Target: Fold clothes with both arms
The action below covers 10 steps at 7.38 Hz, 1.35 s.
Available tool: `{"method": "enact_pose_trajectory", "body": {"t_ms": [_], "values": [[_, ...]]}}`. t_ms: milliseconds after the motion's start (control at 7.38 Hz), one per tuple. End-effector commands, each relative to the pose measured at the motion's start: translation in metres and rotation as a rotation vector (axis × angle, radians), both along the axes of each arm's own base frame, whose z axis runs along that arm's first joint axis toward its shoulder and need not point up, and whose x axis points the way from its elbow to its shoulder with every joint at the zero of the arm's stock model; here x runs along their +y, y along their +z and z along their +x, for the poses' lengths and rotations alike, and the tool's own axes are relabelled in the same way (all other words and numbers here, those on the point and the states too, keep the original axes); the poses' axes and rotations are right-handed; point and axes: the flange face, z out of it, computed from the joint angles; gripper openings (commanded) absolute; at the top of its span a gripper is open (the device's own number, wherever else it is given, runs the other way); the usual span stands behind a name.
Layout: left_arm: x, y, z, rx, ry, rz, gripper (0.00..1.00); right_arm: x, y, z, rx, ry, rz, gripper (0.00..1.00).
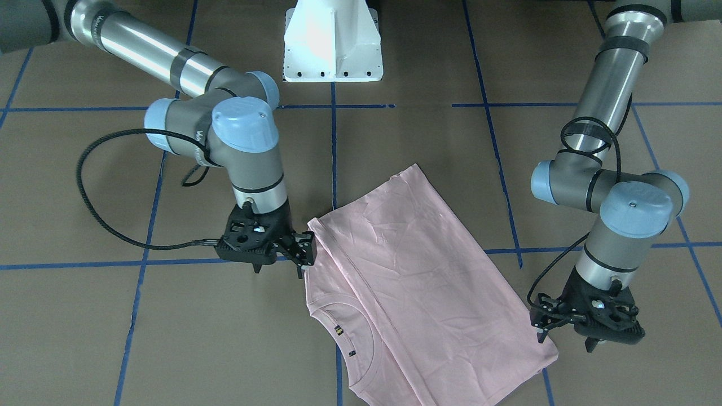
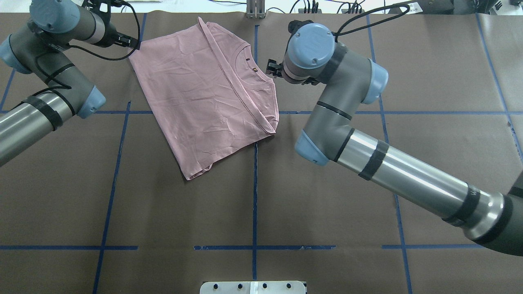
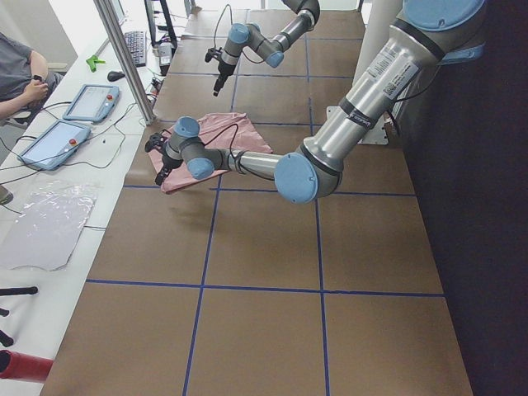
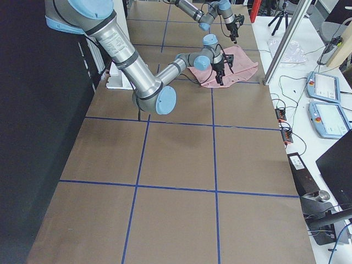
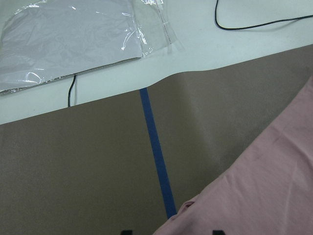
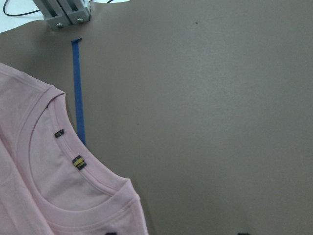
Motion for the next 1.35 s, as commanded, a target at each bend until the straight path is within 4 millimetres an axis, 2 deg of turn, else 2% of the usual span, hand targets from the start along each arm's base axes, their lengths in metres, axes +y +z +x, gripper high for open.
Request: {"method": "enact_pose_trajectory", "body": {"t_ms": [0,271,542,1219], "values": [[0.005,0.001,-0.005,0.01,0.008,0.005,1.0,0.01,-0.023,-0.05,0.004,-0.028,-0.039,0.73],[0.005,0.001,-0.005,0.011,0.006,0.006,1.0,0.019,-0.011,-0.058,0.065,-0.049,-0.082,0.68],[0.005,0.0,-0.006,0.013,0.005,0.006,1.0,0.03,0.009,-0.066,0.084,-0.062,-0.091,0.64],[0.005,-0.003,-0.006,0.016,0.005,0.011,1.0,0.048,0.024,-0.08,0.09,-0.08,-0.097,0.61]]}}
